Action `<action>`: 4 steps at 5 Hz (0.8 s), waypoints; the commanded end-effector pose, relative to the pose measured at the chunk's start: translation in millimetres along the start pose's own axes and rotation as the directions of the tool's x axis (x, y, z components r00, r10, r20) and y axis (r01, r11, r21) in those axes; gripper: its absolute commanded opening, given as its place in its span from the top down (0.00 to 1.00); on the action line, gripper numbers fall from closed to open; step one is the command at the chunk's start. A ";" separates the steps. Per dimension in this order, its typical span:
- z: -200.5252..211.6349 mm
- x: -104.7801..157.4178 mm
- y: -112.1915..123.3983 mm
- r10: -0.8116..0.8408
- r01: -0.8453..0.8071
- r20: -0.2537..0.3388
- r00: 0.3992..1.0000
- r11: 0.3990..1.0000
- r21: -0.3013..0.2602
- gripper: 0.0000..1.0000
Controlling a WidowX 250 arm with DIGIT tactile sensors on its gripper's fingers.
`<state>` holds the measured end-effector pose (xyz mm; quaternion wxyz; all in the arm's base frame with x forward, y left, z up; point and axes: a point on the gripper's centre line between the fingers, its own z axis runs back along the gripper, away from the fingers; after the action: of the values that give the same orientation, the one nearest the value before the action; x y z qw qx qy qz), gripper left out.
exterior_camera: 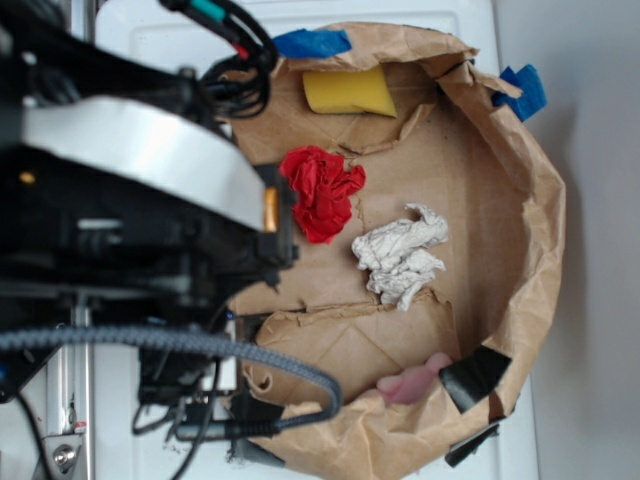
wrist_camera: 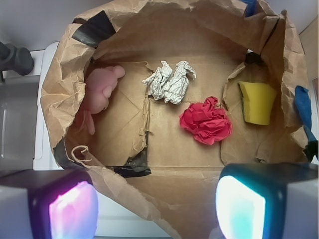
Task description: Grab the white paper.
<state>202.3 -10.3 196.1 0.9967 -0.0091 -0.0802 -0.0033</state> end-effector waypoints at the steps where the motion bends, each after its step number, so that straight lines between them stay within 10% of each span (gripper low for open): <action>1: -36.3 24.1 0.2 0.029 -0.031 0.080 0.996 0.999 0.032 0.00; 4: -113.1 72.5 4.6 -0.036 0.029 0.103 0.994 0.997 0.068 0.00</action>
<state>282.4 -10.4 80.9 0.9937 0.0265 -0.1063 -0.0218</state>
